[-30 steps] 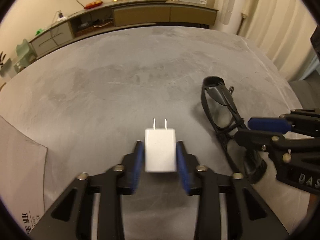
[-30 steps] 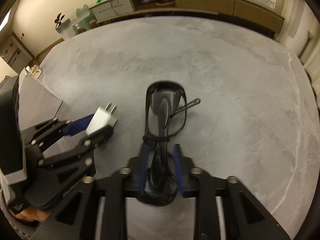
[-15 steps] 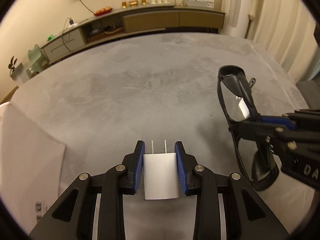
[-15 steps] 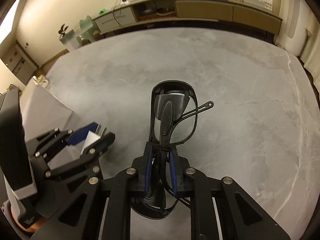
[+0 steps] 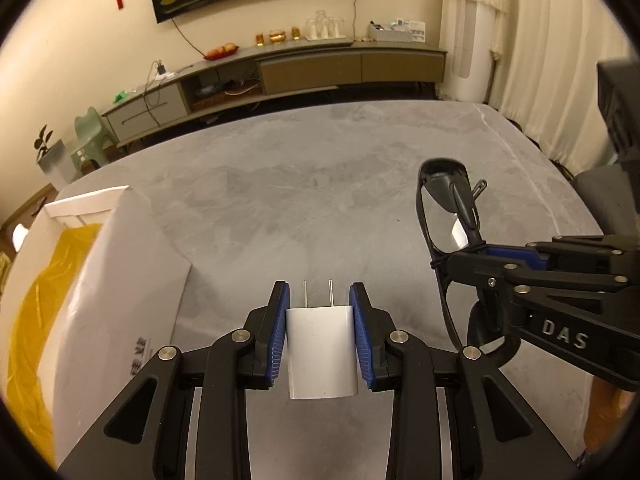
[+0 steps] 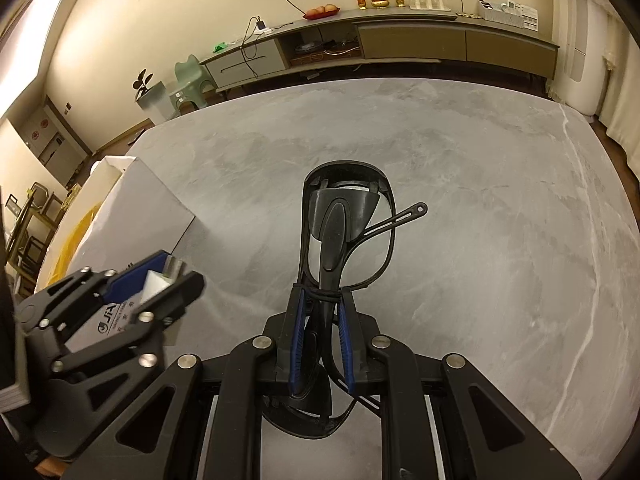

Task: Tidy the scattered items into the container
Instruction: 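Carry the charger and glasses over the white box with both grippers, then open both grippers to drop the charger and glasses into the box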

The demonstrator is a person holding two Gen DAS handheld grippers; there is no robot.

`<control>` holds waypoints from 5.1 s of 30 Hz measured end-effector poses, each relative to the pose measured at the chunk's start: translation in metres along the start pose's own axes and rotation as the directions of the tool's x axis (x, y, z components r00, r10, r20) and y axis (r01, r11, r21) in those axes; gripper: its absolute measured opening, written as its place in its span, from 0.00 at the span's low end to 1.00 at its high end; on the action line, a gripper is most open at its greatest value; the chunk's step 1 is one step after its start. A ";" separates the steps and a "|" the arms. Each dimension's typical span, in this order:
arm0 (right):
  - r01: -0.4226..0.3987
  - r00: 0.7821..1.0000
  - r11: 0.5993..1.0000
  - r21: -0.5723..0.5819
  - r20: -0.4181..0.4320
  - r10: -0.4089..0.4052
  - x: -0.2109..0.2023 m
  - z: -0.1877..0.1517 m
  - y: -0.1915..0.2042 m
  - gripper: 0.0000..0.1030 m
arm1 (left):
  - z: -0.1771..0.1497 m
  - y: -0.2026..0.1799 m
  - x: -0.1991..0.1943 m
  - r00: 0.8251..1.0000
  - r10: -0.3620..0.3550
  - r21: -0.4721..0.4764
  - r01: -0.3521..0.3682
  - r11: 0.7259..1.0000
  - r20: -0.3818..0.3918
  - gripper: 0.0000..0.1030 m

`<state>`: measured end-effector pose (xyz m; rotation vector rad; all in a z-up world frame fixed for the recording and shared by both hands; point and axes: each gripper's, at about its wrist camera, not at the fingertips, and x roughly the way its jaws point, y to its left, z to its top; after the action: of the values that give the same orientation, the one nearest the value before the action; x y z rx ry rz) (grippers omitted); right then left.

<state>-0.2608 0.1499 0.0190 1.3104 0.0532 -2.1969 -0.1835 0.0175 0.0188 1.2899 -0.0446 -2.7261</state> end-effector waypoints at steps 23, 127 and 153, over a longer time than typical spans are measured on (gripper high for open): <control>-0.104 0.990 0.995 -0.015 0.093 0.105 -0.026 -0.024 0.030 0.17 | -0.023 0.017 -0.070 0.997 -0.027 -0.026 0.029 0.999 0.078 0.31; -0.064 0.997 0.941 -0.332 -0.059 0.047 0.048 0.072 0.355 0.17 | -0.083 0.322 -0.096 0.945 -0.275 -0.565 0.327 0.757 0.178 0.31; -0.189 0.947 0.883 -0.429 -0.318 0.049 0.139 0.102 0.378 0.18 | -0.078 0.260 -0.066 0.957 -0.286 -0.430 0.276 0.860 0.044 0.31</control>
<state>-0.2052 -0.2610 0.0524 1.3134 0.5563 -1.7205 -0.0563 -0.2302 0.0407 1.2668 0.7683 -2.7168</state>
